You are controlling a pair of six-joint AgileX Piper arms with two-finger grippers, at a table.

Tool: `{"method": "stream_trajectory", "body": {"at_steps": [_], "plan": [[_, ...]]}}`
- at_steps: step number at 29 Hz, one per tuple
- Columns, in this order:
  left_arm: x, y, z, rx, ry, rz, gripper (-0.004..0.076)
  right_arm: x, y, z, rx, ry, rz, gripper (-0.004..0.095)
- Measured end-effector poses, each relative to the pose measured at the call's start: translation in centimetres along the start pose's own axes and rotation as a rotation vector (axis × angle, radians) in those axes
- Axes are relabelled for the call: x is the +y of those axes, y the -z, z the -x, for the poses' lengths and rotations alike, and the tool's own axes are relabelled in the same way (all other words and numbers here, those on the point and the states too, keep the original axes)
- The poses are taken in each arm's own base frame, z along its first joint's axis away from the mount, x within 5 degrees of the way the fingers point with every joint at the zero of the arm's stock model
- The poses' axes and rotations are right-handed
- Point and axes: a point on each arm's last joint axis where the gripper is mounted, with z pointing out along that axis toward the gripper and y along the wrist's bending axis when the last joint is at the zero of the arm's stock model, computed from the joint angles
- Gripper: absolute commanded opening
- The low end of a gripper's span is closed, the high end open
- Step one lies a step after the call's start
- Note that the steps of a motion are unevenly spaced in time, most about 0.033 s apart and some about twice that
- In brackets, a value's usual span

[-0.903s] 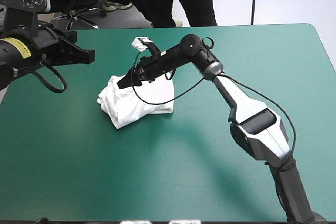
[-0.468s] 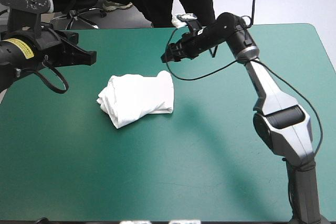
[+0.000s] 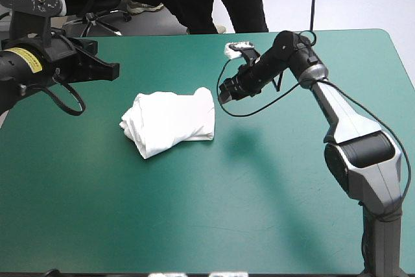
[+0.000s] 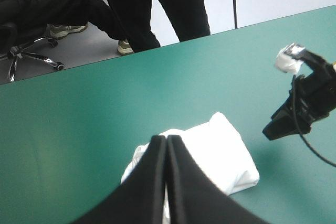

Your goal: Fold the cloth

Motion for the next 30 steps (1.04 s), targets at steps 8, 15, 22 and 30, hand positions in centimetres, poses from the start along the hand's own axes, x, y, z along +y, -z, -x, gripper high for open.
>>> {"method": "stream_trajectory", "body": {"at_steps": [8,15,22,30], "plan": [[-0.1,0.0,0.0,0.001,0.004,-0.010,-0.0017,-1.9,-5.7,-0.6,0.057,-0.032,0.097,0.0563],[-0.3,0.0,0.0,0.003,0.026,-0.027,-0.0017,-0.4,-8.4,-0.5,0.041,0.009,0.131,0.0563],[-0.7,0.0,0.0,0.008,0.049,-0.080,-0.0017,-0.3,-10.0,-0.5,0.039,-0.016,0.170,0.0548],[-0.9,0.0,-0.1,0.010,0.054,-0.094,-0.0017,-1.0,-10.8,-0.7,0.052,-0.014,0.141,-0.0009]]}}
